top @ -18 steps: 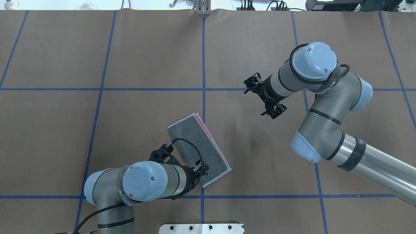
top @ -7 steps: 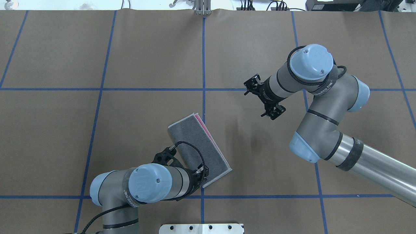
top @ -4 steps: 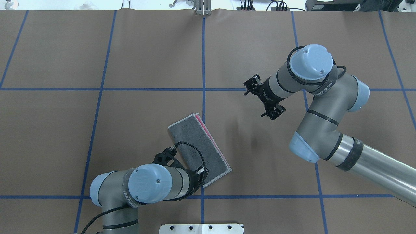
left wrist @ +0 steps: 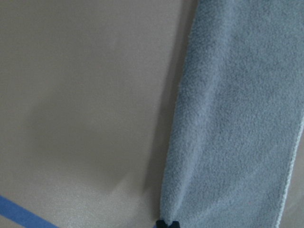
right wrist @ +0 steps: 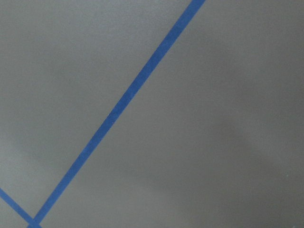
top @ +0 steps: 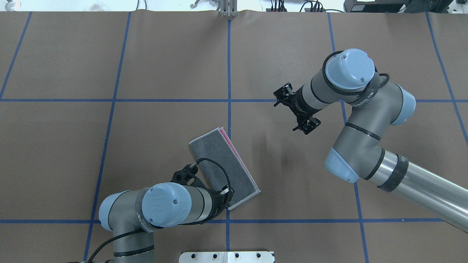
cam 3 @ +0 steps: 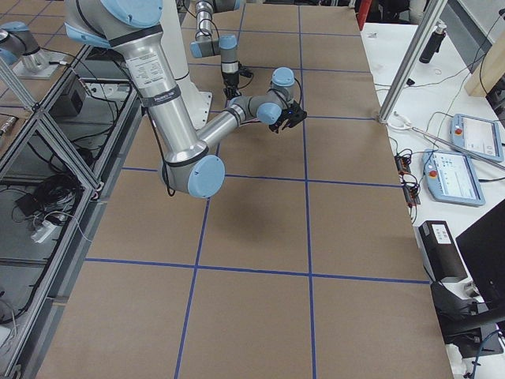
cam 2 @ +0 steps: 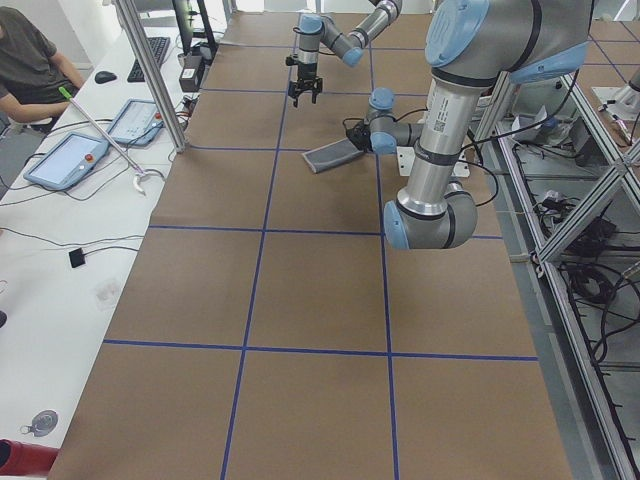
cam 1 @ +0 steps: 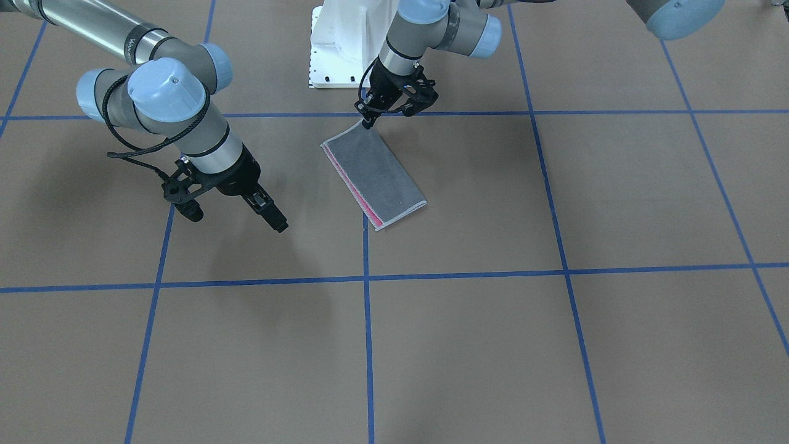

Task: Fold towel twice with both arms
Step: 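Grasp the folded towel's near end with the left gripper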

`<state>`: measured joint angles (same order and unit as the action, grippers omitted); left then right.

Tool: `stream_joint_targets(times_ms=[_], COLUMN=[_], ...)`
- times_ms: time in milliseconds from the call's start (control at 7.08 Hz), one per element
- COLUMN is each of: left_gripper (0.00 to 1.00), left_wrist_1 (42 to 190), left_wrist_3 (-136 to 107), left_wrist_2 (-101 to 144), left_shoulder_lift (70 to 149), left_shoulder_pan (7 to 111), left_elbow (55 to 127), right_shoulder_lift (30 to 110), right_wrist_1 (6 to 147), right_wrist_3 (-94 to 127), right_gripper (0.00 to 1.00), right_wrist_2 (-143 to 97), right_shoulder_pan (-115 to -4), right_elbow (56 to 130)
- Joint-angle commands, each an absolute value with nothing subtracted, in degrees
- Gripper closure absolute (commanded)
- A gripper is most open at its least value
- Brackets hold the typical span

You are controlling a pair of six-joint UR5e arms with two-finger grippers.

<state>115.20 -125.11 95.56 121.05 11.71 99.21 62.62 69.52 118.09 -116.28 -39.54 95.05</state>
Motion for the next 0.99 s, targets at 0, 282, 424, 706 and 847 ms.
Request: stream_joint_targets(times_ms=[0, 282, 424, 706, 847], left_gripper=[1.0, 1.0, 1.0, 1.0, 1.0], left_wrist_1=[115.22, 115.14, 115.14, 115.22, 115.22], left_wrist_3=[-124.45, -122.8, -122.09, -116.31, -113.23], left_wrist_2=[98.77, 101.32, 101.42, 103.26, 104.66], left_shoulder_lift=[118.06, 115.24, 114.27, 114.08, 114.08], left_shoulder_pan=[13.44, 15.11, 15.64, 19.31, 20.64], left_elbow=[100.8, 102.9, 104.05, 103.89, 103.71], right_shoulder_lift=[62.58, 62.67, 62.67, 62.67, 62.58], right_wrist_1=[69.52, 69.52, 69.52, 69.52, 69.52], right_wrist_3=[118.12, 118.04, 118.04, 118.04, 118.04], right_gripper=[0.0, 0.0, 0.0, 0.0, 0.0], right_wrist_2=[-116.19, -116.28, -116.28, -116.19, -116.19], right_shoulder_pan=[-39.72, -39.81, -39.81, -39.81, -39.73], right_elbow=[95.1, 95.01, 95.01, 95.01, 95.01])
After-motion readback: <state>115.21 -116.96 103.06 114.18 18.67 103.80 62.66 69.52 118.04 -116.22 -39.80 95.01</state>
